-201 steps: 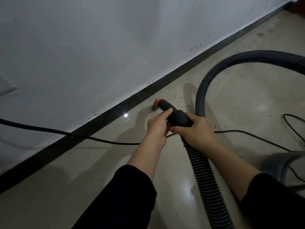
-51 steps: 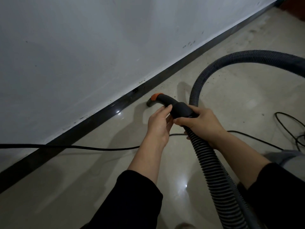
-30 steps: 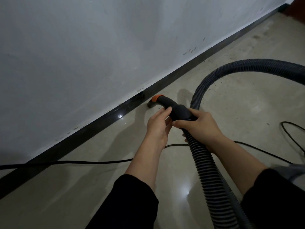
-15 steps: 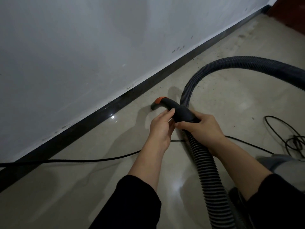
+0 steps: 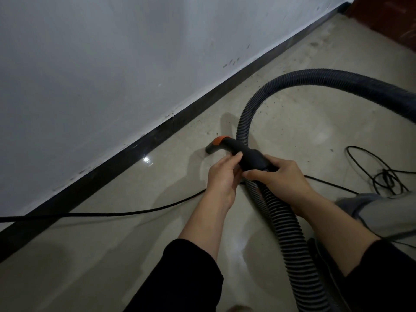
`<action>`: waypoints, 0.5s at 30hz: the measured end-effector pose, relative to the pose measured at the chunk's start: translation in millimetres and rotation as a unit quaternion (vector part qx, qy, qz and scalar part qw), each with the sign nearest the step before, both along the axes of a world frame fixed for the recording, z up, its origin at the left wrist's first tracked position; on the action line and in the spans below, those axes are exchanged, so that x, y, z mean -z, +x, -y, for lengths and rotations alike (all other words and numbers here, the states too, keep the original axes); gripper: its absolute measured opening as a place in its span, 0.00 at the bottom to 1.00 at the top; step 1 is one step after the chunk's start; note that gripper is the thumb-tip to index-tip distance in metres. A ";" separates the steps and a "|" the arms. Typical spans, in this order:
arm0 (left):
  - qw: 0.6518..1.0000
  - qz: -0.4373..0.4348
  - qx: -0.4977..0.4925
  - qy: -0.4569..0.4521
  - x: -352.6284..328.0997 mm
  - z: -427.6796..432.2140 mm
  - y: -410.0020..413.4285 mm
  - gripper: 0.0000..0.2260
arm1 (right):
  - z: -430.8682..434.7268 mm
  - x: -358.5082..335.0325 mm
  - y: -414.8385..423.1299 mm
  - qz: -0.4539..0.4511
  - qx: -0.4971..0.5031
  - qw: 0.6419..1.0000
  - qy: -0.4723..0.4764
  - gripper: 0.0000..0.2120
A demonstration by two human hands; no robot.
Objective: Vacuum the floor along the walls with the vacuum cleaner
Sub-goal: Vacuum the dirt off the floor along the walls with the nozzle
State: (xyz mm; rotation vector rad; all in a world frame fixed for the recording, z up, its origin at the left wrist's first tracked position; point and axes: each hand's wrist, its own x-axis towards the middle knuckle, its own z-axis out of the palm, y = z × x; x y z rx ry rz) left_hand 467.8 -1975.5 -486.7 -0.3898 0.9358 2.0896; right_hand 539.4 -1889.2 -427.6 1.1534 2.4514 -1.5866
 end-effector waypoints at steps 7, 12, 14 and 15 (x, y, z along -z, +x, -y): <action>1.000 0.001 -0.013 -0.022 4.3 11.2 -9.5 0.16 | 12.7 4.6 -9.4 -0.006 0.001 1.000 -0.020 0.14; 1.000 0.002 -0.017 -0.024 6.0 17.0 -12.5 0.15 | 16.4 4.8 -13.2 0.002 -0.002 0.999 -0.033 0.16; 1.000 0.003 -0.016 -0.023 6.6 16.9 -11.3 0.15 | 15.3 2.7 -11.1 0.006 -0.004 0.999 -0.039 0.16; 1.000 0.006 -0.016 -0.024 7.4 16.5 -10.1 0.15 | 15.2 1.0 -9.7 0.009 -0.004 0.999 -0.040 0.16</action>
